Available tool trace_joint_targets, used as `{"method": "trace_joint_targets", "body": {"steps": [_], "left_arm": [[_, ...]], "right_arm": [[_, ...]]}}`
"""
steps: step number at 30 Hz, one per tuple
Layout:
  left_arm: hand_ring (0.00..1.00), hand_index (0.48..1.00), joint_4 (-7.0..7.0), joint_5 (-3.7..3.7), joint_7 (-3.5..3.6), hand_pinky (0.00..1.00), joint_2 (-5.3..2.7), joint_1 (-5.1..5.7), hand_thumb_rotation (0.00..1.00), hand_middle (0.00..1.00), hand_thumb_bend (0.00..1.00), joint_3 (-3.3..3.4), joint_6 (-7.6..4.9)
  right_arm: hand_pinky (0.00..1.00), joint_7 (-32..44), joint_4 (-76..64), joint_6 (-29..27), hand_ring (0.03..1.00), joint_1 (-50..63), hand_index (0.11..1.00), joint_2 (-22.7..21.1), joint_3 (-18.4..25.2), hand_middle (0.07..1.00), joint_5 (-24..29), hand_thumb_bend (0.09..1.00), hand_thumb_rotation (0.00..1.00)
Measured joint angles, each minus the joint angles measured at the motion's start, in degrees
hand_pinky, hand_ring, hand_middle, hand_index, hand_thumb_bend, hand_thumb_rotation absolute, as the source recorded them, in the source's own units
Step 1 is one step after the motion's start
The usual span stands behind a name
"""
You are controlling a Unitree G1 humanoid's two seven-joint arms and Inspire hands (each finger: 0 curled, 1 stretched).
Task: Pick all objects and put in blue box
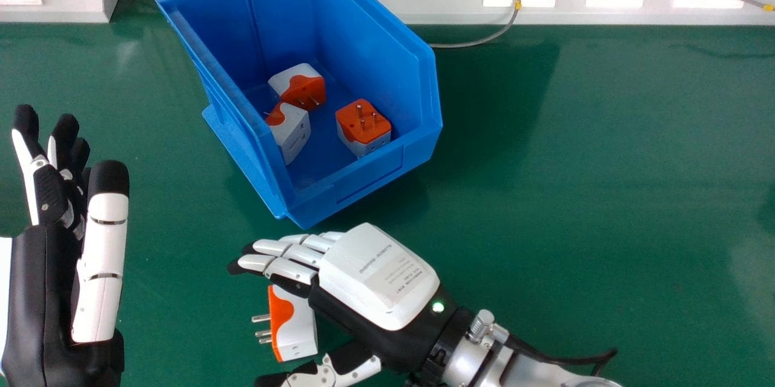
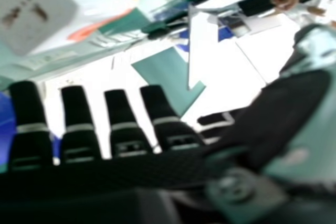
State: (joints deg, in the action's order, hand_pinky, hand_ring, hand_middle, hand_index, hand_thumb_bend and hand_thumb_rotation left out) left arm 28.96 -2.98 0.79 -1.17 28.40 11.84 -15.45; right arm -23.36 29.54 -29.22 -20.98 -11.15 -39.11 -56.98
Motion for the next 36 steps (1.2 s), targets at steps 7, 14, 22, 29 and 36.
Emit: {"method": "trace_joint_targets", "body": {"steps": [7, 14, 22, 29, 36], "left_arm": [[1.0, 1.0, -0.04, 0.39, -0.07, 1.0, -0.06, 0.02, 0.85, 1.0, 0.55, -0.09, -0.04], [1.0, 1.0, -0.04, 0.06, 0.28, 1.0, -0.05, -0.01, 0.85, 1.0, 0.54, -0.09, -0.3], [1.0, 1.0, 0.03, 0.07, 0.18, 1.0, -0.08, 0.31, 0.85, 1.0, 0.54, 0.2, -0.28], [1.0, 1.0, 0.02, -0.44, 0.4, 1.0, -0.08, 0.31, 0.85, 1.0, 0.55, 0.25, -0.75], [1.0, 1.0, 0.04, -0.38, 0.37, 1.0, -0.09, 0.54, 0.84, 1.0, 0.56, 0.25, -0.82]], "right_arm": [[0.63, 1.3, 3.46, 2.16, 0.792, -3.35, 0.83, 1.29, -1.22, 0.852, 0.02, 0.424, 0.74], [0.64, 2.56, 8.87, 3.55, 0.793, -5.95, 0.832, 2.8, -2.93, 0.85, 0.08, 0.439, 0.67], [0.64, 1.56, 15.4, 5.4, 0.787, -8.61, 0.816, 4.4, -5.57, 0.837, -1.19, 0.471, 0.59], [0.66, 1.03, 18.73, 8.5, 0.796, -11.29, 0.819, 6.64, -7.57, 0.842, -2.1, 0.461, 0.59], [0.67, 2.33, 20.09, 9.95, 0.808, -12.72, 0.835, 7.86, -7.78, 0.852, -1.74, 0.443, 0.61]]}}
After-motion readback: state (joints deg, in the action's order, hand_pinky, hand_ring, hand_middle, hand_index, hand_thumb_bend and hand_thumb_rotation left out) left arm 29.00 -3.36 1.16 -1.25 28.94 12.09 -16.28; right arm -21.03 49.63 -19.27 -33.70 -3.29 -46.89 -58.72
